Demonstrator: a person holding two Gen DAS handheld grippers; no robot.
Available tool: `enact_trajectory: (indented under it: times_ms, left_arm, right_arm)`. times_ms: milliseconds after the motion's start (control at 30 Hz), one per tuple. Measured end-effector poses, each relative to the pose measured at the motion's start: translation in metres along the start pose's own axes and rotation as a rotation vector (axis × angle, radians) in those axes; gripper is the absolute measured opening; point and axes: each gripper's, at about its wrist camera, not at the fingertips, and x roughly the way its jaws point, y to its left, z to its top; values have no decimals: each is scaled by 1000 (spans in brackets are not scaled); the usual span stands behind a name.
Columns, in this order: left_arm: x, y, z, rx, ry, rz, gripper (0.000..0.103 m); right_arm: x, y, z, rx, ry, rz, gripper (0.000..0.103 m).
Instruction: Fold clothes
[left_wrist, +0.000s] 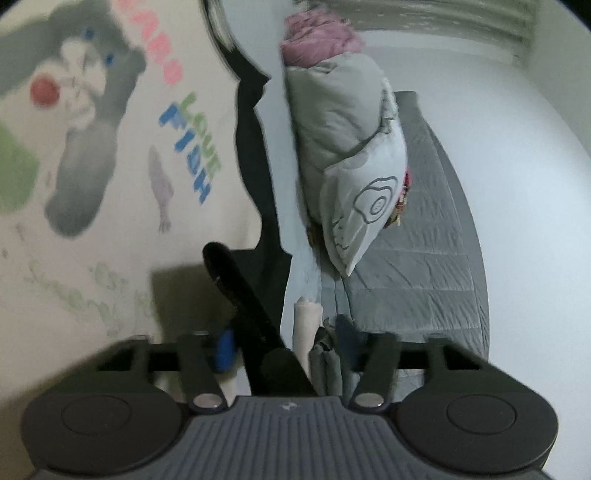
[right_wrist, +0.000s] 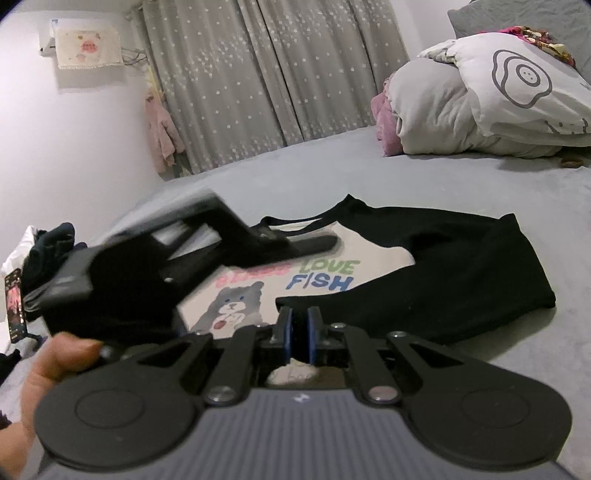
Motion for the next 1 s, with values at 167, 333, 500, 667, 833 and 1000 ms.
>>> enact_trajectory:
  times_ms: [167,333,500,667,833,1000]
  left_arm:
    - [-8,-17,4,46,-111,129,3]
    - [-38,-59,5,196,-228,158,3]
    - [-63,-96,6,260,-275,115,3]
    - [-83,-125,0,302,-292,90,3]
    - [-107,-162,-7,374,-334,60,3]
    - [-142,-182,-12,445,-401,50,3]
  right_arm:
    - [-4,2,0,-12,-28,-61,39]
    - [-4,5,-1,-85,-80,-212,85]
    - [12,0,-4,-124,-44,-320,89]
    - [45,-4,2,-162,6,-347,92]
    - [67,-4,15,-172,10,-356,93]
    - [88,-11,26,-164,-18,-372,93]
